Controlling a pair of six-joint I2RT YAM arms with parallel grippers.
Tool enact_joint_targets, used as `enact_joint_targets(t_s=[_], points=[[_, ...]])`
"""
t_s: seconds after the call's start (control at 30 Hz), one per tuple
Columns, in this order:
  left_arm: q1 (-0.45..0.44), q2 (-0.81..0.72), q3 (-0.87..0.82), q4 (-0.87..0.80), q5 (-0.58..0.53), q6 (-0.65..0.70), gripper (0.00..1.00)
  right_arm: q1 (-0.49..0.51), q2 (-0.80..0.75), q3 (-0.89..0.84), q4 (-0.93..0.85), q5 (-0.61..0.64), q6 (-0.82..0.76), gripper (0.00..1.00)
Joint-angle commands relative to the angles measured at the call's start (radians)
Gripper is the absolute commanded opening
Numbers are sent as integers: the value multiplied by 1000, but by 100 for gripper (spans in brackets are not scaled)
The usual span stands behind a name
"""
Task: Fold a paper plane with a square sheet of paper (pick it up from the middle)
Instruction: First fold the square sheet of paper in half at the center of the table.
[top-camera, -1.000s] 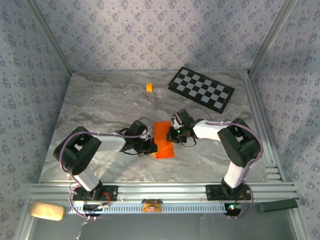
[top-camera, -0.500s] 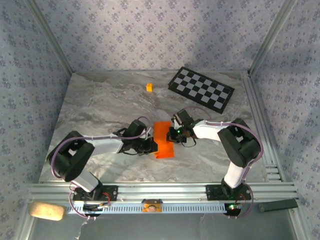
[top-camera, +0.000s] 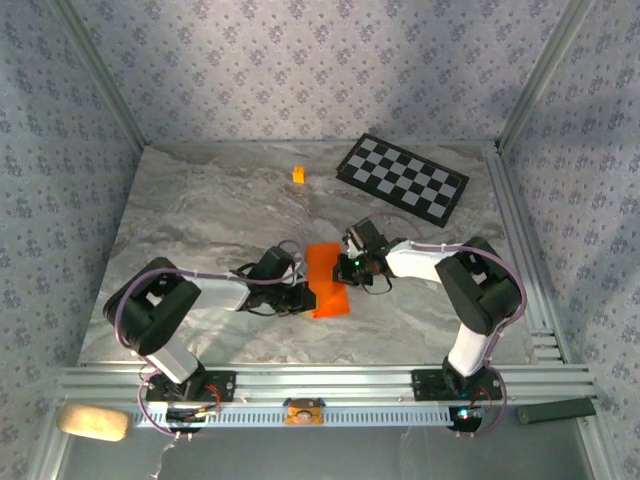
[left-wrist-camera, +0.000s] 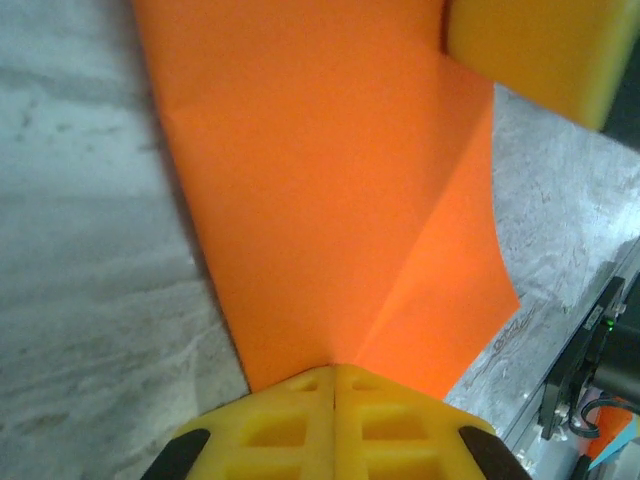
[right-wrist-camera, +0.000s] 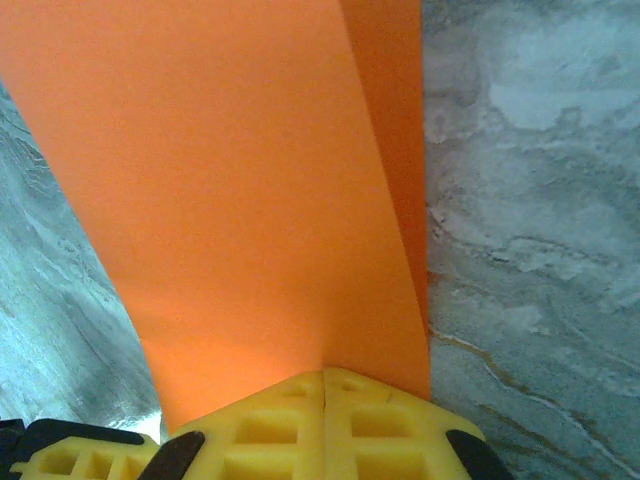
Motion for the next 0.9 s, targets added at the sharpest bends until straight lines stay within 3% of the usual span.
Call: enact_joint_targets(t_s=[0.0,0.53,0.73,0.87], points=[[-27,-23,-76,-158,-23,50,6,7,82,-72,-181,152,9,0],[-114,-167,11,-337,-168,151,9,12,88,-73,-180,154,10,0],[-108,-292,22,-289,-216,102,11,13,86,-76,-177,153,12,0],[-70,-236,63,-214,-153,77,11,13,88,-73,-175,152,13,0]])
